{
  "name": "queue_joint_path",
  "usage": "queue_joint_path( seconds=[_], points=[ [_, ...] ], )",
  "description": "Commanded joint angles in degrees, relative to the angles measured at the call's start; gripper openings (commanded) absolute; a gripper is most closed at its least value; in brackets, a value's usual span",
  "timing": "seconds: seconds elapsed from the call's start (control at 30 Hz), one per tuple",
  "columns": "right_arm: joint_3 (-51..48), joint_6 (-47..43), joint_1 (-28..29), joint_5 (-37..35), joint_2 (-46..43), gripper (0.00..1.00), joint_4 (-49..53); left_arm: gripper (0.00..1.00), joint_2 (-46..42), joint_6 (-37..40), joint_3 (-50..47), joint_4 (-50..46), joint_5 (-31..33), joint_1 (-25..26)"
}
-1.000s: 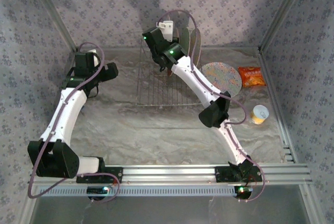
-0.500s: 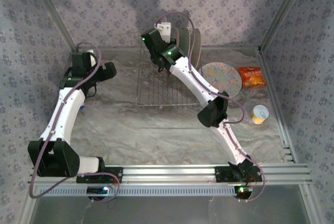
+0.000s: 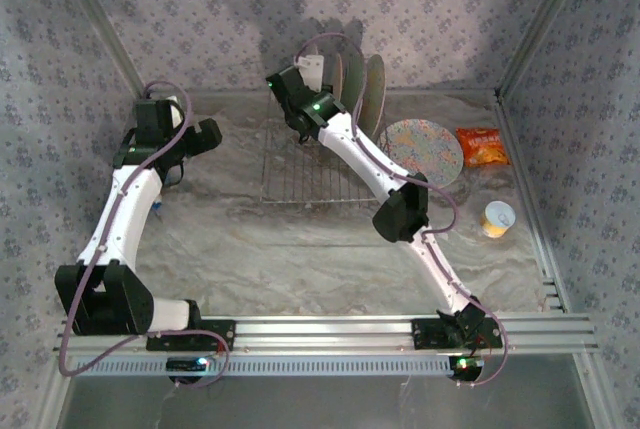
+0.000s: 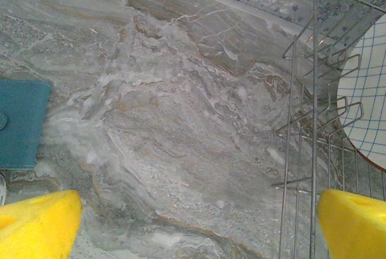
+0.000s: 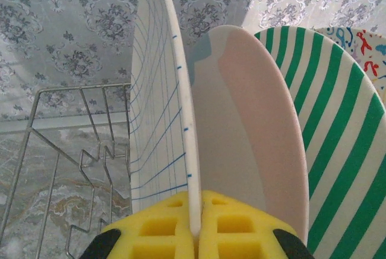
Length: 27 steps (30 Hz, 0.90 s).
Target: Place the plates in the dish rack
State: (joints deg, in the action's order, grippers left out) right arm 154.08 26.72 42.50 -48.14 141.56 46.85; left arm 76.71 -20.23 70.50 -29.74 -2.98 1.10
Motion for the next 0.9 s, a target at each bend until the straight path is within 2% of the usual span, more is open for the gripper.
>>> queue_joint_path(
  seconds=[0.0,0.2,0.47,0.67,0.87],
  points=[
    [1.22,2.42,0.09,-0.14,0.59,0.00,1.05,0.99,0.35,-0.68,1.64,1.39,-1.32,-0.45],
    [-0.51,3.86,0.82,0.96,0.66,0.04,1.14,0.99,0.81,-0.87,1.66,1.44,-1.99,-0.75],
    [-1.24,1.78,1.76,2.96,1.18,0.16,-0.16,0.99,1.16,-1.13,1.75,1.35,-2.47,-0.73],
    [-1.23,1.48,1.96,3.67,0.85,0.18,-0.31,0.99,1.18,-1.13,1.86,1.35,-2.60,-0.76],
    [0.11,-1.55,3.17,3.06,-1.90,0.35,-0.81,0.99,1.08,-1.06,1.94,1.35,-2.73,-0.85]
  ],
)
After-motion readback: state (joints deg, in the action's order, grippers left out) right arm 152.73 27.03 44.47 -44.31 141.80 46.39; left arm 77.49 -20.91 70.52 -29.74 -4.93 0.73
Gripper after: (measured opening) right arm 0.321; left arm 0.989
